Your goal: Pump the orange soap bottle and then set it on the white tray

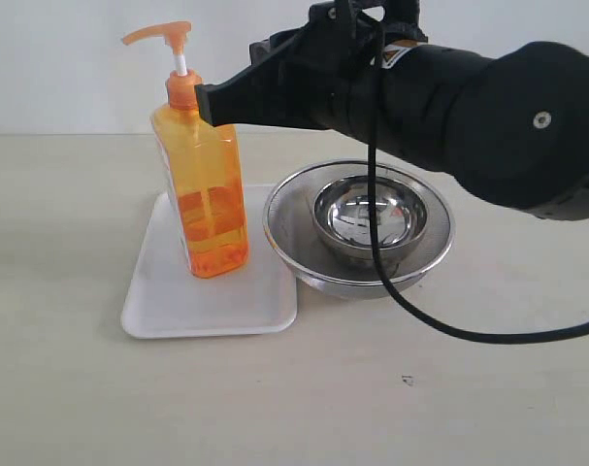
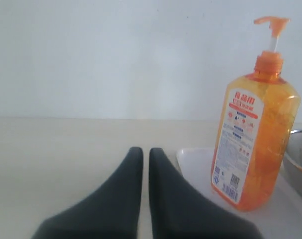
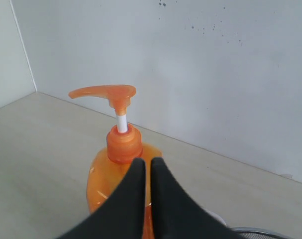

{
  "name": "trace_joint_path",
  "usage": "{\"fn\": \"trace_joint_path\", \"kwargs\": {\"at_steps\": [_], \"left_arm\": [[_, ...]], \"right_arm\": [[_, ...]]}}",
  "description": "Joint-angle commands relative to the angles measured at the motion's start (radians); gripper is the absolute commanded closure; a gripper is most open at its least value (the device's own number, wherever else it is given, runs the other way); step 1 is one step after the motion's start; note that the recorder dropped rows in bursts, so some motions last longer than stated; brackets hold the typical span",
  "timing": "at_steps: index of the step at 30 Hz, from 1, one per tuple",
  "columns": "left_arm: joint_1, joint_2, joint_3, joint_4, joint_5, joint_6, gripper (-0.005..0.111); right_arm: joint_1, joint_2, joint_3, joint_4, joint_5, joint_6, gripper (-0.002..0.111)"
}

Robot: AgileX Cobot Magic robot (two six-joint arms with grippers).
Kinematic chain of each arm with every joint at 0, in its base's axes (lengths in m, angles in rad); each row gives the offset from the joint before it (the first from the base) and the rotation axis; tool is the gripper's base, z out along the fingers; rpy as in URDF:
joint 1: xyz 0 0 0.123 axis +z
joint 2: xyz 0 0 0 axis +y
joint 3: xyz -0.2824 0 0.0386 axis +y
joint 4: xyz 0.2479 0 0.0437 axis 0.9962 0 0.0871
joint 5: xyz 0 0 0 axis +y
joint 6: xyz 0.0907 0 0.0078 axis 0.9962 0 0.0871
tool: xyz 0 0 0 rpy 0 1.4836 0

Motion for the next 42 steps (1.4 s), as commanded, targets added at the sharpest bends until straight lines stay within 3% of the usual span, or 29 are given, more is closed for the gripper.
{"fn": "trace_joint_path", "kwargs": {"at_steps": [1, 14, 24, 34, 42], "left_arm": [[0.002, -0.004, 0.004, -0.007, -0.079, 0.008, 0.102], [0.002, -0.004, 0.004, -0.007, -0.277, 0.003, 0.102], [0.002, -0.004, 0.004, -0.019, -0.372, -0.214, 0.102], [0.002, 0.027, -0.078, -0.007, -0.284, -0.324, 0.102], [0.002, 0.230, -0.218, -0.007, -0.163, -0.177, 0.102]], "right_arm": [[-0.003, -0.010, 0.004, -0.001, -0.006, 0.003, 0.107], [-0.003, -0.010, 0.004, -0.001, -0.004, 0.003, 0.107], [-0.003, -0.010, 0.004, -0.001, -0.004, 0.003, 0.107], [-0.003, -0.010, 0.004, -0.001, -0.051, 0.003, 0.107], [-0.003, -0.010, 0.004, -0.001, -0.065, -0.013, 0.107]]}}
